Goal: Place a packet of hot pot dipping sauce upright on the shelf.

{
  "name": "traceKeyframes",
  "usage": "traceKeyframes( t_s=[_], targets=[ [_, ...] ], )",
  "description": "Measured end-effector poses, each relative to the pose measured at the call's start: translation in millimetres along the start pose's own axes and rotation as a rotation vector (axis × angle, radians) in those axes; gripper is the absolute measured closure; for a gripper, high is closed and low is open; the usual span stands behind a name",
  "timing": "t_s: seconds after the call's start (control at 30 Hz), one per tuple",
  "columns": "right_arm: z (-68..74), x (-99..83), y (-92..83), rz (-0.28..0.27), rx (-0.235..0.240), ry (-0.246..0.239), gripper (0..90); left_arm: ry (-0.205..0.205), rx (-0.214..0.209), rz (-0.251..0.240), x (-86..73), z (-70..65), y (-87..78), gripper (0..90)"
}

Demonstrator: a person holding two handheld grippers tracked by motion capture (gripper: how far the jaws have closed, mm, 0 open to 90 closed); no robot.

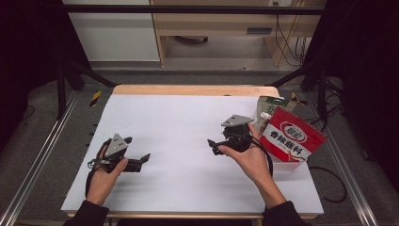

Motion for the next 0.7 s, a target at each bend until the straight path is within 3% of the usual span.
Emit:
traceKeyframes(
  t_s=[0.7],
  targets=[
    [3.1, -43.6, 14.4, 0.046, 0.009, 0.038, 7.2, 0.003, -0.007, 0.019, -1.8, -0.3, 1.8, 4.5]
  ],
)
Point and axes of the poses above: each handheld gripper's, and its own axes: y roughly forward along the jaws, x roughly out of its top, z roughly to its left, the point moved 3 cm from there along y, roughly forward along the jaws
